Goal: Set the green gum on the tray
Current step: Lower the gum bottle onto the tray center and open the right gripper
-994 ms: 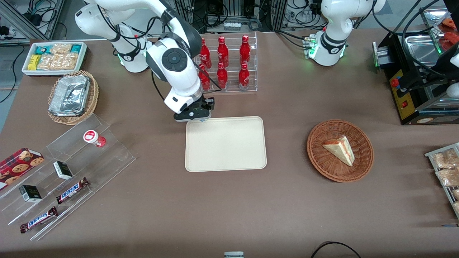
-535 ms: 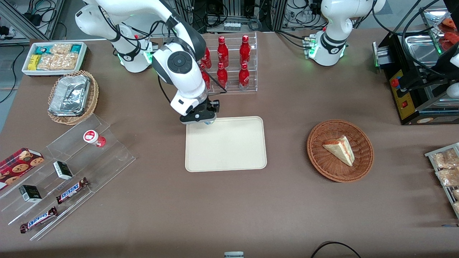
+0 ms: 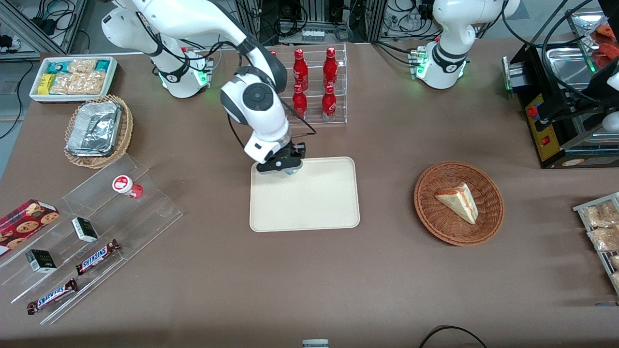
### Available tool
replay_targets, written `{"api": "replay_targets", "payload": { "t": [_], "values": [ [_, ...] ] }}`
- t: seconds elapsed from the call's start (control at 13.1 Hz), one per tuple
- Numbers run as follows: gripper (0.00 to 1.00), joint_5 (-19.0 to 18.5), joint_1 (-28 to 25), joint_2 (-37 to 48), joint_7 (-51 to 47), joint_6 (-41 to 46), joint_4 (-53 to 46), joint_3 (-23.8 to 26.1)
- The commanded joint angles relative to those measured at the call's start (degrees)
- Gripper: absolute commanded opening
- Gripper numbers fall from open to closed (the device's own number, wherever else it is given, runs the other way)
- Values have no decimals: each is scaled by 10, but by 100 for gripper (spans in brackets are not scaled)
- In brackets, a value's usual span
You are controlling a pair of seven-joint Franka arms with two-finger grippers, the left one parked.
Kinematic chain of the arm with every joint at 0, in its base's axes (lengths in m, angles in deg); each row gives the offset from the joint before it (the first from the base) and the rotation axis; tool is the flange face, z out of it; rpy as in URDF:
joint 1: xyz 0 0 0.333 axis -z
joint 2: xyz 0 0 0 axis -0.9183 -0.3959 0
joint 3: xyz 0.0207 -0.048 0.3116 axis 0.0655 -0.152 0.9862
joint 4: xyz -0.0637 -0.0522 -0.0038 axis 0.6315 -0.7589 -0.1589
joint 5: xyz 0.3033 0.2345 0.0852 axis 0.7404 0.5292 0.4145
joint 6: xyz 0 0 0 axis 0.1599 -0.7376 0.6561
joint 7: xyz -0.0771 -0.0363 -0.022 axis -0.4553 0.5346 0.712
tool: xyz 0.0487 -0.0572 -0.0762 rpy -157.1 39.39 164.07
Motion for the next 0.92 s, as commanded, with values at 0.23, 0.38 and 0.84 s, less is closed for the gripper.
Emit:
{"api": "replay_targets", "payload": {
  "t": [0.23,0.38,0.84],
  "values": [
    [1,-86,-18,-108,-79,11,-111,-3],
    [1,-88,-18,-128,-89,10,-129,-3],
    [26,-91,-18,-155,-94,6,-135,-4]
  ]
}}
